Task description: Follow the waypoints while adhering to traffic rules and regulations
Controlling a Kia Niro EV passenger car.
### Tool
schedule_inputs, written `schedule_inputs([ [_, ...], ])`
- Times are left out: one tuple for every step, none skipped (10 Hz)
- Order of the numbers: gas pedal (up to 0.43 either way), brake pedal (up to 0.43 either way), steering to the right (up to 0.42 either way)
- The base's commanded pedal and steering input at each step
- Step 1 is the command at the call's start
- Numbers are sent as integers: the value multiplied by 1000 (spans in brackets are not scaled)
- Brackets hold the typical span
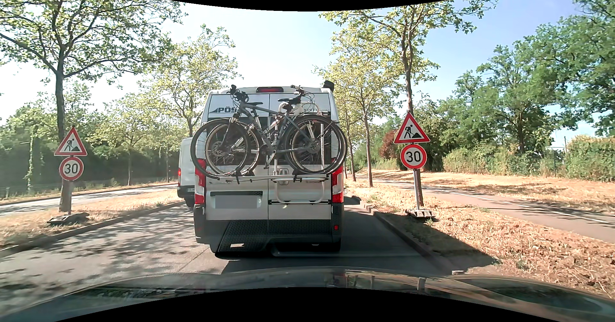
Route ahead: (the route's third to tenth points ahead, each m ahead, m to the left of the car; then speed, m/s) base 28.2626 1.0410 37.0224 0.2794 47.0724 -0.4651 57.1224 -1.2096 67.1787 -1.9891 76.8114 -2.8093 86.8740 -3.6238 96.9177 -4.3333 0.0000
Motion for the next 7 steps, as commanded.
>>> schedule_inputs([
  [0,220,-16],
  [0,220,-16],
  [0,220,-16],
  [0,220,-16],
  [0,220,-16],
  [0,220,-16],
  [0,220,-16],
])
